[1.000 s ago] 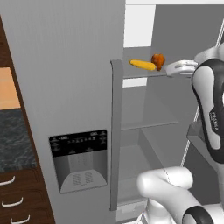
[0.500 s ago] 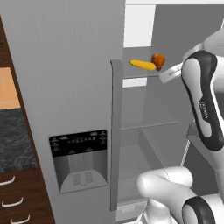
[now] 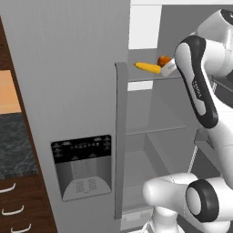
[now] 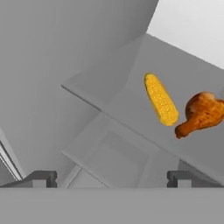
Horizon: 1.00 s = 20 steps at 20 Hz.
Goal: Place one corn and one chicken drumstick in each tupperware on the nearby counter, to pack two identical lunches.
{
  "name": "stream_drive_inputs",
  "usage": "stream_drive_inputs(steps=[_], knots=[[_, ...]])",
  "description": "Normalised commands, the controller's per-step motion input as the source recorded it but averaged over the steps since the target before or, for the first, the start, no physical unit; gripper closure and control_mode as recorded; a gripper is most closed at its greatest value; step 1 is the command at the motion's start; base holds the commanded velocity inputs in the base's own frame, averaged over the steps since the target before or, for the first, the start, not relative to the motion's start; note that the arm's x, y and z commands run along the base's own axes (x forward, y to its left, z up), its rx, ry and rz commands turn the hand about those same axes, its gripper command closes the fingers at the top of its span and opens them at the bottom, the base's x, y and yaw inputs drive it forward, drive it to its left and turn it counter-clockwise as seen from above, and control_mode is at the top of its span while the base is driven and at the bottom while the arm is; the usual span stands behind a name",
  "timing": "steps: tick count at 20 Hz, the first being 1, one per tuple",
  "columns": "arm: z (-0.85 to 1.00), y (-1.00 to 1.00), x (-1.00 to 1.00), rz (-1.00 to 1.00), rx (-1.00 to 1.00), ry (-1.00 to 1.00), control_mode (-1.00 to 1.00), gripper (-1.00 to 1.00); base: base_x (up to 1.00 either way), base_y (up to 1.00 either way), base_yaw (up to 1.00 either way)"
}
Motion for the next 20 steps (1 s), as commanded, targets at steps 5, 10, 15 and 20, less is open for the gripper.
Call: stream_drive_inputs(steps=[5, 10, 15, 20], knots=[[-0.15, 0.00, 0.23, 0.07, -0.17, -0.15, -1.00, -1.00, 0.00, 0.00, 0.00], [-0.02, 0.00, 0.21, 0.03, -0.03, -0.09, -1.00, -1.00, 0.00, 0.00, 0.00], [0.00, 0.00, 0.37, 0.01, -0.01, -0.01, -1.00, -1.00, 0.00, 0.00, 0.00], [-0.10, 0.00, 0.46, 0.00, -0.03, 0.00, -1.00, -1.00, 0.00, 0.00, 0.00]])
